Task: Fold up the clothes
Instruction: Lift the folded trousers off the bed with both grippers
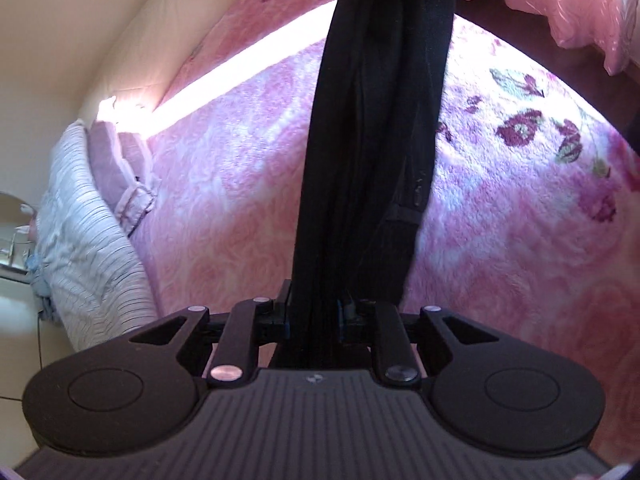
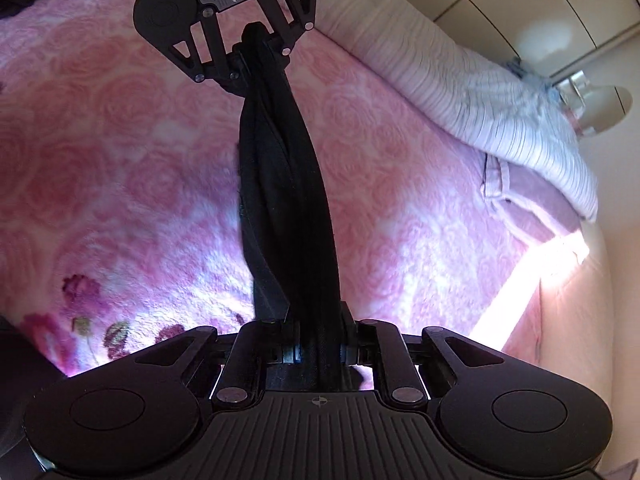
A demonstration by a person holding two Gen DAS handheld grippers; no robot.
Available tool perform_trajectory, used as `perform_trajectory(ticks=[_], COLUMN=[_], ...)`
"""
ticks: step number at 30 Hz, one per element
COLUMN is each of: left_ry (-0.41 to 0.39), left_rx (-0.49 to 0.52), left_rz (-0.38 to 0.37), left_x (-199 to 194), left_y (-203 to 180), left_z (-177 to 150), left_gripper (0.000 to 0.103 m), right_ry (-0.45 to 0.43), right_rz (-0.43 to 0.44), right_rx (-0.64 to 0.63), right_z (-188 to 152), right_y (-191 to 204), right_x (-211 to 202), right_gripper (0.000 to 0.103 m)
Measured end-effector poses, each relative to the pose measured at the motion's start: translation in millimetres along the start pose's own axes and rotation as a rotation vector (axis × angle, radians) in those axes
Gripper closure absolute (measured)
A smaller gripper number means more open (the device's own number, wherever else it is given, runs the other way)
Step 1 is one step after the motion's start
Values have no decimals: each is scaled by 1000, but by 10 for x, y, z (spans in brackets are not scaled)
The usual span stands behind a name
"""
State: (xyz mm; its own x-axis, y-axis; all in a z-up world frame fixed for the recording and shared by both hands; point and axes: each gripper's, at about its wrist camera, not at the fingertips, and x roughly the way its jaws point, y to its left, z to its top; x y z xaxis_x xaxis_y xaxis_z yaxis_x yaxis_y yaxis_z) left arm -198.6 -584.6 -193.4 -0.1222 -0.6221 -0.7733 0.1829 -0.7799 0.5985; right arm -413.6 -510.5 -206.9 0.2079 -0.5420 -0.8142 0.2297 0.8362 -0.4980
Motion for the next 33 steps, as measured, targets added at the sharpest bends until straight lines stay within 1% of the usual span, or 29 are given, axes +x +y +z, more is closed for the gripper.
perform_trajectory(ticks=[5, 8, 10, 12, 14, 17, 20, 23, 26, 29, 33], left_ry=[17, 42, 67, 91, 116, 150, 163, 146, 105, 57, -31], left_rx=[-12, -12, -16, -23, -32, -54, -72, -83, -77, -66, -23], left_rz=[38, 49, 54, 54, 52, 34, 5, -8, -14, -16, 3], left_x=[-351, -453, -468, -453, -413, -295, -139, 24, 204, 388, 645], left_y=[55, 57, 62, 75, 94, 126, 177, 268, 407, 555, 806], left_z=[168, 363, 548, 771, 1025, 1502, 1982, 2391, 2702, 2988, 3287], left_gripper=[86, 86, 86, 86, 86, 86, 86, 86, 86, 86, 86], right_ry=[-31, -60, -80, -102, -120, -148, -162, -147, -112, -70, -10], right_rz=[-7, -6, 1, 11, 31, 59, 86, 100, 90, 56, -10], right_rx=[-40, -47, -40, -36, -32, -26, -26, -46, -48, -33, 2], right_z=[43, -71, -193, -353, -604, -980, -1364, -1732, -2019, -2205, -2404], right_y=[-84, -131, -203, -310, -504, -794, -1091, -1405, -1696, -1952, -2246], right_x=[-368, -516, -575, -608, -620, -638, -649, -652, -660, -651, -623], right_gripper=[89, 89, 89, 89, 89, 89, 89, 89, 89, 89, 89])
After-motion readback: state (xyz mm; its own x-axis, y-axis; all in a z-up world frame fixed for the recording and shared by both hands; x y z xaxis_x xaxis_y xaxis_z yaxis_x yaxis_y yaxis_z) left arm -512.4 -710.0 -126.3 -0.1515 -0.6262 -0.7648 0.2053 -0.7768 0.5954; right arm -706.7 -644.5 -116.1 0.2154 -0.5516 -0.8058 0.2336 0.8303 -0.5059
